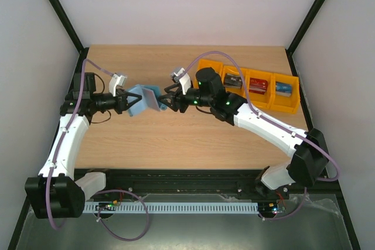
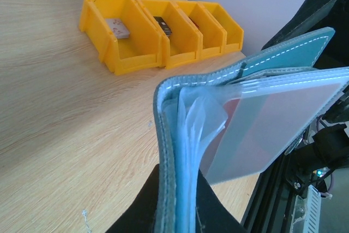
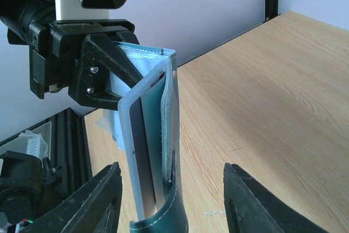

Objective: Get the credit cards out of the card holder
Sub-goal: Remove the credit card from the card holder.

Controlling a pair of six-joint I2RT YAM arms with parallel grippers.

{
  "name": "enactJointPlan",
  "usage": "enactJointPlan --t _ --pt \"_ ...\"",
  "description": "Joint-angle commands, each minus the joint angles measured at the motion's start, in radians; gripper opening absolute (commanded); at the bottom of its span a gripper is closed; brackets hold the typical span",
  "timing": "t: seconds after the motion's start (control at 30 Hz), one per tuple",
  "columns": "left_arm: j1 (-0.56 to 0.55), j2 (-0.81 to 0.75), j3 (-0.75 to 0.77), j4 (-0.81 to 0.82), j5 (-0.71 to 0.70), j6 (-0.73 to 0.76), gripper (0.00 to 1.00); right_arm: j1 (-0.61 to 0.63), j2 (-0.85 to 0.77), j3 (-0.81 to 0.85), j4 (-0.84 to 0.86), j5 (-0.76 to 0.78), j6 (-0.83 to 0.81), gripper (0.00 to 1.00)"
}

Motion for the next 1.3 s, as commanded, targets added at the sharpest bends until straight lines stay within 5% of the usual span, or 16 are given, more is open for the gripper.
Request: enactJointPlan --t 0.0,0.57,1.1,1.27 --pt "0.008 -0.014 -0.009 0.021 0.045 -0.008 0.02 -0.004 -0.015 -0.012 0.042 -0.014 0.012 0.5" --pt "0.007 -0.007 -0.014 0.016 0.055 -0.002 0.02 0.001 0.086 0.014 0.106 -0.079 0.078 0.51" --pt "0.008 0.005 -0.011 0.012 0.059 0.005 0.02 0.018 0.158 0.064 0.11 0.017 0.105 0.45" --pt "0.008 0.009 -0.012 0.016 0.055 0.006 0.04 0.053 0.19 0.109 0.094 0.027 0.107 0.33"
